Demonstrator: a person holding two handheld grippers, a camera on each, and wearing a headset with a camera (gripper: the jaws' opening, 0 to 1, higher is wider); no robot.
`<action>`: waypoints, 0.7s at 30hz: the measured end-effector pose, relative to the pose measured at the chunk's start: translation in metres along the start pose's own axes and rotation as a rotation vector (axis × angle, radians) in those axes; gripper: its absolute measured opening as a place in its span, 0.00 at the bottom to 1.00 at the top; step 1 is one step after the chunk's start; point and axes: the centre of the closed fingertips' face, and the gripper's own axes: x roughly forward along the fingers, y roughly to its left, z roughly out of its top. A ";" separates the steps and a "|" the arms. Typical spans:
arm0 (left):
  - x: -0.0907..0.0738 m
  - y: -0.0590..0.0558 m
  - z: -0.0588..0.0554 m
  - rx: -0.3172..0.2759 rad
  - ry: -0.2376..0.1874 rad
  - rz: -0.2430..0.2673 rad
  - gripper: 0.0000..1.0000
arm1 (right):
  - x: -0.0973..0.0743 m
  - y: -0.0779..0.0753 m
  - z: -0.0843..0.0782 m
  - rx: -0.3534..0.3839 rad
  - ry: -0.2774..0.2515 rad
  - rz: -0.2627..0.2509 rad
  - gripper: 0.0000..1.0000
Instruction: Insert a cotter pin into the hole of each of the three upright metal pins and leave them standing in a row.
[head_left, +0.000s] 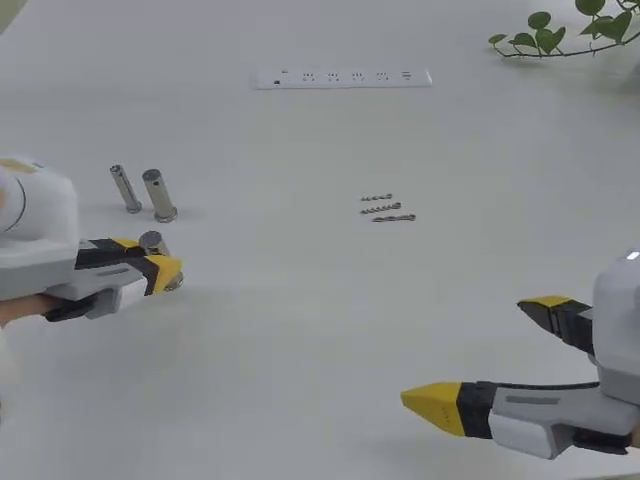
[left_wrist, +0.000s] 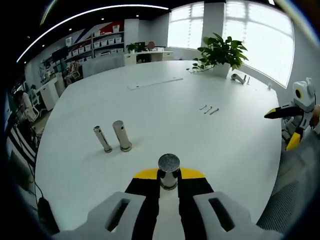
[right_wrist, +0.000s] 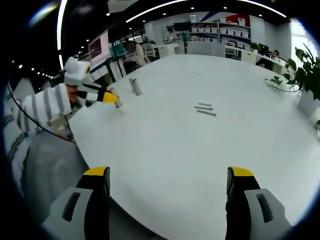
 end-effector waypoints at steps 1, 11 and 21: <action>-0.001 -0.001 0.000 -0.006 0.002 0.003 0.11 | 0.000 0.000 0.000 -0.001 0.000 0.002 0.98; 0.001 -0.002 -0.015 -0.102 0.038 0.077 0.11 | 0.001 -0.001 0.000 -0.014 -0.002 0.011 0.97; 0.003 -0.008 -0.016 -0.214 0.022 0.151 0.11 | 0.000 -0.001 0.003 -0.024 -0.009 0.011 0.97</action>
